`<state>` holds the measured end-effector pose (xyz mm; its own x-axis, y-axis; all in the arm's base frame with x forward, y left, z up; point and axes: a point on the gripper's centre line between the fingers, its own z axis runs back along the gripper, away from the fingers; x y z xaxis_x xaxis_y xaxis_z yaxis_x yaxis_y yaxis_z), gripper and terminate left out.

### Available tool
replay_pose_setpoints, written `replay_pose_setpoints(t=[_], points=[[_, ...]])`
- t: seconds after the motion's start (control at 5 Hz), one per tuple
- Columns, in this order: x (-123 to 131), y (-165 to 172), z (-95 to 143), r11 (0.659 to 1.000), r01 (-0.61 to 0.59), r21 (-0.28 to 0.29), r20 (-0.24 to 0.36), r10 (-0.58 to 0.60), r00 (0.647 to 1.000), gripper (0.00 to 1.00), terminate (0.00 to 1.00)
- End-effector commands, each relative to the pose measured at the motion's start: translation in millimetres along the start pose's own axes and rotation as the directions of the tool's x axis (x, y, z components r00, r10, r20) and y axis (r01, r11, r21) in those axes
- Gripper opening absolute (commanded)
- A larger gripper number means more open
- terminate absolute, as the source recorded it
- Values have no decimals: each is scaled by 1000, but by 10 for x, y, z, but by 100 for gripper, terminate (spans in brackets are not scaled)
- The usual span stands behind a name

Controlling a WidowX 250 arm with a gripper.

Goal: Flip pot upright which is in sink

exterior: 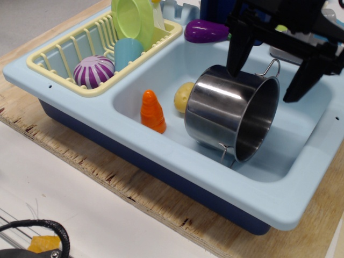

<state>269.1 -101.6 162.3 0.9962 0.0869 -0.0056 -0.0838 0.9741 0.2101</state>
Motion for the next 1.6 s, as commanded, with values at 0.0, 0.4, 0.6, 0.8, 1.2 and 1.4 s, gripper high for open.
replay_pose_setpoints(t=[0.0,0.4,0.6,0.8,1.2,1.4], points=[[33,0,14,998,-46,34,6,46,999,100,0],[85,96,-159,996,-59,61,-28,61,998,100,0],[174,152,-241,995,-23,95,-55,29,998,100,0],[255,230,-292,994,-11,107,-53,17,998,100,0],[131,372,-264,998,-53,-31,3,53,999,0,0],[130,491,-128,991,-77,-111,7,78,997,0,0]])
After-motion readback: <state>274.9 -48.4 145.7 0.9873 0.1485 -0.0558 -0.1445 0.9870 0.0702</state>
